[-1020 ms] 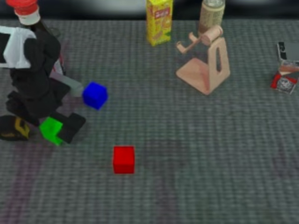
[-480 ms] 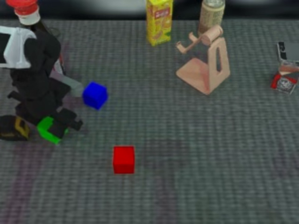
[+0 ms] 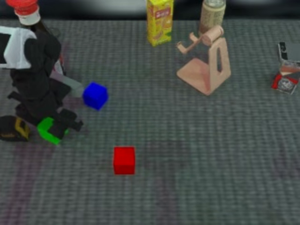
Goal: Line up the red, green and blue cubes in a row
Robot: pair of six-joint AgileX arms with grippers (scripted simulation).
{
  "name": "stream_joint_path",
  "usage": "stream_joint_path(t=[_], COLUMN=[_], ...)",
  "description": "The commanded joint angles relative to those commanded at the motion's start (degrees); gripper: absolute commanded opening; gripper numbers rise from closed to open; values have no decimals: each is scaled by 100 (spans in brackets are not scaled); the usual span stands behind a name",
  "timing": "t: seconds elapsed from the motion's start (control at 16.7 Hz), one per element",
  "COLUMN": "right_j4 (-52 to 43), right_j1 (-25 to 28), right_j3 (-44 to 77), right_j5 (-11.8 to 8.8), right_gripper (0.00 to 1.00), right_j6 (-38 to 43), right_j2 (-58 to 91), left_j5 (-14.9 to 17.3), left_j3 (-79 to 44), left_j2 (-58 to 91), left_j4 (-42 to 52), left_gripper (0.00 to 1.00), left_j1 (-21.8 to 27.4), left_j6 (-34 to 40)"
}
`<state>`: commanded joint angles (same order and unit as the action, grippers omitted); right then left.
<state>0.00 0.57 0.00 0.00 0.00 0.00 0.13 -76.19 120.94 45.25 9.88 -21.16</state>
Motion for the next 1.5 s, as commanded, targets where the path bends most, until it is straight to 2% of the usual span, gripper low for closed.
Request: stream_joint_path(t=[0.24, 0.66, 1.02, 1.26, 1.5], right_j4=[0, 0, 0, 0, 0], right_j1=[0, 0, 0, 0, 0], right_j3=[0, 0, 0, 0, 0], right_j5=[0, 0, 0, 0, 0], right_gripper=[100, 100, 100, 100, 100], right_j6=[0, 0, 0, 0, 0], right_j2=[0, 0, 0, 0, 0], left_j5=[25, 19, 16, 12, 2], left_j3=[-96, -816, -859, -1181, -1654], left_j2=[-112, -647, -639, -454, -160], left_j4=[136, 1418, 1448, 1610, 1893], left_gripper=[0, 0, 0, 0, 0], left_j1=[-3, -106, -21, 524, 1434], left_j6=[3, 27, 94, 958, 2732])
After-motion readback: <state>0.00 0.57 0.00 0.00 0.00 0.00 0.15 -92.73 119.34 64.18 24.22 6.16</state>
